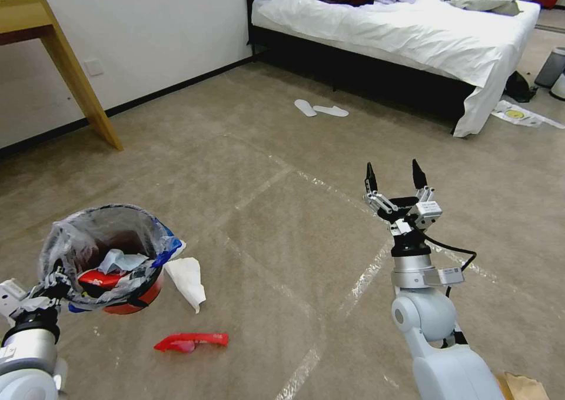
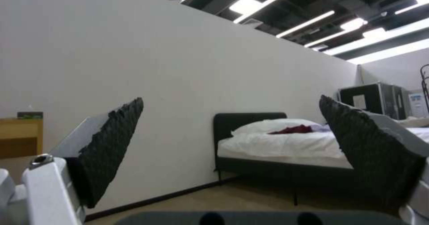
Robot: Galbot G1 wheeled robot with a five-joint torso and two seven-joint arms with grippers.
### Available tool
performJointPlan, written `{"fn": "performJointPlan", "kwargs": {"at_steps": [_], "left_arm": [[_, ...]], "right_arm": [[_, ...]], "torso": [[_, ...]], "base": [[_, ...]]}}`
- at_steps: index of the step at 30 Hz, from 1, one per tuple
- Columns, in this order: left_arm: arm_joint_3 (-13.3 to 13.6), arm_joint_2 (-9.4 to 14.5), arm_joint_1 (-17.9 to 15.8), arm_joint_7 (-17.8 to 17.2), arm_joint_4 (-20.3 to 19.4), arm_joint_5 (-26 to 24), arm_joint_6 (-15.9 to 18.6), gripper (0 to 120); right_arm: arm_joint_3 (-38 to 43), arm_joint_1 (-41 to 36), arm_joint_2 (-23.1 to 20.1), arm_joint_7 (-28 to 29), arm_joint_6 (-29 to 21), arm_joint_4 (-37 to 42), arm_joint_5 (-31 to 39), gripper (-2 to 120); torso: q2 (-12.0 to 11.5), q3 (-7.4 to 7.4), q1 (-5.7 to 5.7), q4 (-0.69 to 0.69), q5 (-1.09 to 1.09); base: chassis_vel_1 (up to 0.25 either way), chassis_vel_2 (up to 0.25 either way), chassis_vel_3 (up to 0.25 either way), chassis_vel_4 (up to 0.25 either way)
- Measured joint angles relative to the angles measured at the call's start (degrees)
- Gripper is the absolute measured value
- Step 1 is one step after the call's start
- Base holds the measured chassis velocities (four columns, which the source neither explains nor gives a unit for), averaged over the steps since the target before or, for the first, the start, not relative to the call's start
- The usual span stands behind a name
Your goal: Pick up the trash bin and place the garbage on the floor into it.
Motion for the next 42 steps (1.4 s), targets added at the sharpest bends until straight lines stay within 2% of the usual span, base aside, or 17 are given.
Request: {"fn": "performJointPlan", "kwargs": {"at_steps": [42], "left_arm": [[-1.5, 0.2, 0.6, -0.7, -0.7, -0.7, -0.4, 3]], "right_arm": [[-0.7, 0.2, -0.2, -0.1, 0.5, -0.4, -1.4, 100]], "torso": [[0.0, 0.00, -0.01, 0.00, 0.00]], "base": [[-0.058, 0.057, 0.062, -0.057]]}}
